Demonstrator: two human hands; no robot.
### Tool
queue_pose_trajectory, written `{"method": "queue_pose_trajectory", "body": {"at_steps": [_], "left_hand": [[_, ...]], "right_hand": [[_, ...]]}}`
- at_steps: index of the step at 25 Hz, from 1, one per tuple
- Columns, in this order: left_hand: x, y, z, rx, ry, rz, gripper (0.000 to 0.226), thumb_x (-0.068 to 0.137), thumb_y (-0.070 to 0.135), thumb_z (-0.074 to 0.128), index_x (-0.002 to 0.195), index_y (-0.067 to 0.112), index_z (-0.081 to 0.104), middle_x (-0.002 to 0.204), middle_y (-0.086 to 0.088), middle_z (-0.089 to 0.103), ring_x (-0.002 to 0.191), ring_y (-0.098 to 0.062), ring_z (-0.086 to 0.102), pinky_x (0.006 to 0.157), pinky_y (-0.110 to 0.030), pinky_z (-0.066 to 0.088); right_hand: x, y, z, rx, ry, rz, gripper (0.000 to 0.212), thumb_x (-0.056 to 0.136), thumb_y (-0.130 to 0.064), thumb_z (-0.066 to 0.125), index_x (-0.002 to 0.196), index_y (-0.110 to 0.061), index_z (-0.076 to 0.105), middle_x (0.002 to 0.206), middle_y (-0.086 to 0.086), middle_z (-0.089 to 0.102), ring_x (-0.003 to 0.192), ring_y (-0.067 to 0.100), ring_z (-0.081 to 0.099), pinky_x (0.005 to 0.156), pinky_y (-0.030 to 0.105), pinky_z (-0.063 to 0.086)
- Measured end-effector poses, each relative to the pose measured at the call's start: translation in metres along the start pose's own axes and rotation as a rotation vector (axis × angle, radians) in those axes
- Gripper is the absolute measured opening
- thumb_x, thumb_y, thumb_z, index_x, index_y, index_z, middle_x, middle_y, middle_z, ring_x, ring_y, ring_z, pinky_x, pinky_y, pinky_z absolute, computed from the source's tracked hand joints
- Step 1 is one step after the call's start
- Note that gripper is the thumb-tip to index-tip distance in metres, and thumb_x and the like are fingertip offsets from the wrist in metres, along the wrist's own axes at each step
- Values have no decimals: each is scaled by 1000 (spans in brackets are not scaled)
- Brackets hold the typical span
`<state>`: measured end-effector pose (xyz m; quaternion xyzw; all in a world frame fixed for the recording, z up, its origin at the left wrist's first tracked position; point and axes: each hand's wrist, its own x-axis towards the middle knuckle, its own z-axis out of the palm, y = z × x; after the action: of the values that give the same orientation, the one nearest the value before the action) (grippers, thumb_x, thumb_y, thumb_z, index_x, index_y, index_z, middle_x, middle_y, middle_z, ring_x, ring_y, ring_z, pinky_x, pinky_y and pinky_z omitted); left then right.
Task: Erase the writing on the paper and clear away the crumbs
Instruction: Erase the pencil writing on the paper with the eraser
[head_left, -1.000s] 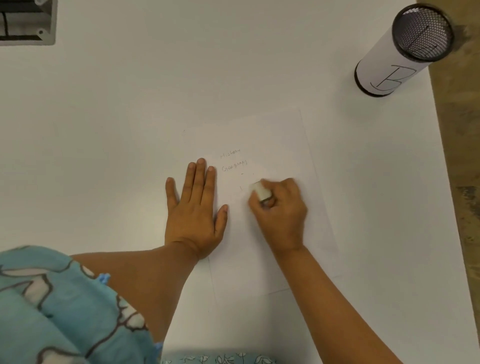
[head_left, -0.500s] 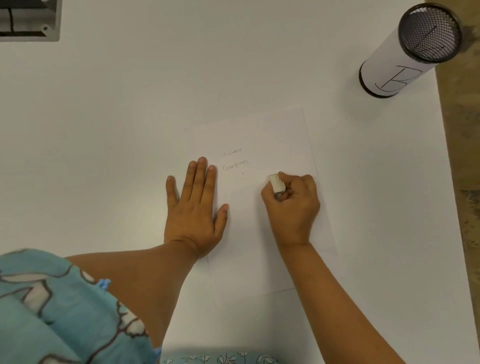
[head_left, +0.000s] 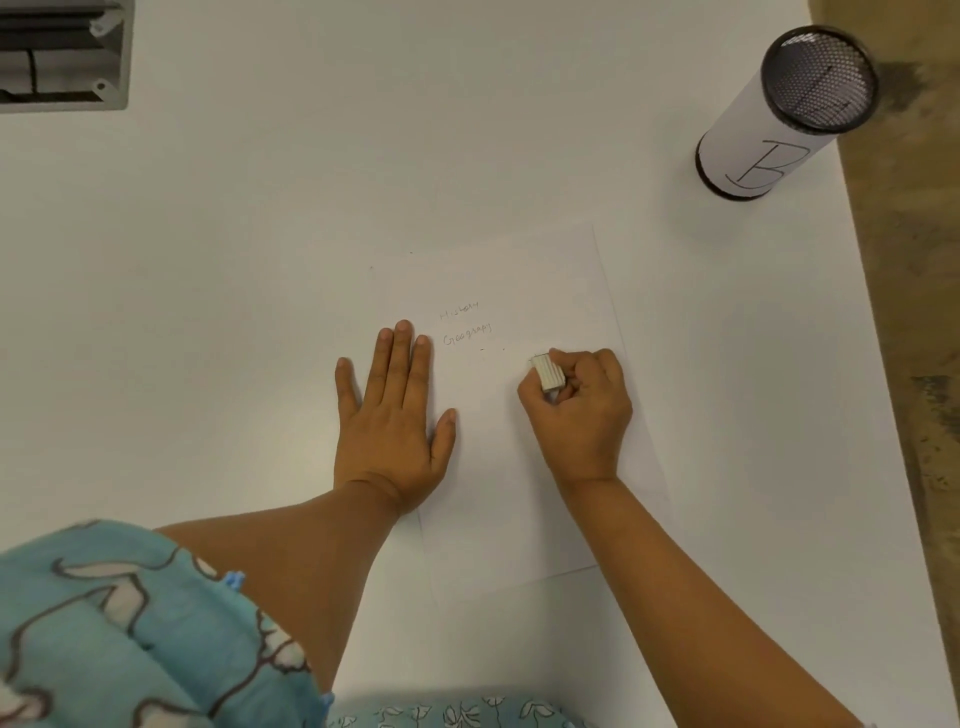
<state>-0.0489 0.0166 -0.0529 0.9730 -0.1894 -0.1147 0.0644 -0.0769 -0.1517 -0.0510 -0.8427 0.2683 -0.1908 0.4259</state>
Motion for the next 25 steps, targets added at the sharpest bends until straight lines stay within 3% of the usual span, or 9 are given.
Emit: {"method": "queue_pose_trajectory", "body": {"at_steps": [5,8,10,13,15,20,25], "left_hand": [[0,0,-4,-1,-27,11,80,83,66,1,143,16,-18,153,-3,-20,139,-16,-23,112,-49,-12],[3,-3,-10,-40,-120,28,104,66,87,4,137,19,-30,149,-1,-29,135,-16,-31,110,-51,-18],[8,-4,-17,-61,-242,45,122,52,95,17,132,19,-37,147,-2,-35,132,-16,-37,107,-56,-18],[17,0,-29,-73,-422,-7,149,41,88,56,126,18,-44,138,-1,-48,123,-18,-46,98,-62,-21],[23,6,-36,-68,-484,-61,158,38,80,68,127,16,-45,138,-4,-50,121,-21,-48,96,-64,-21],[27,11,-40,-47,-549,-123,162,34,79,71,120,17,-50,134,-6,-53,120,-27,-50,95,-67,-20],[30,14,-43,-60,-564,-164,162,32,79,71,118,18,-52,128,-4,-57,117,-26,-51,96,-67,-19]], "right_hand": [[1,-2,0,-31,9,1,14,68,-8,71,77,-8,62,79,8,55,56,18,54,51,21,43],[2,-2,1,-67,24,-16,13,67,-9,71,75,-8,61,78,8,55,55,19,53,49,22,42],[2,-2,1,-80,32,-22,13,66,-8,70,75,-8,61,78,8,55,55,19,53,48,22,41],[2,-4,-1,-76,25,-18,13,67,-7,70,76,-8,61,79,9,56,57,20,54,51,21,40],[3,-6,-3,-44,24,6,13,69,-7,71,78,-7,62,80,8,55,58,20,54,52,24,43],[-39,-7,0,-25,11,53,19,72,-11,72,89,-11,64,81,0,54,62,14,56,58,22,49],[-1,-18,8,-20,-18,96,21,77,-8,69,97,-3,64,90,11,57,72,20,59,68,26,51]]}}
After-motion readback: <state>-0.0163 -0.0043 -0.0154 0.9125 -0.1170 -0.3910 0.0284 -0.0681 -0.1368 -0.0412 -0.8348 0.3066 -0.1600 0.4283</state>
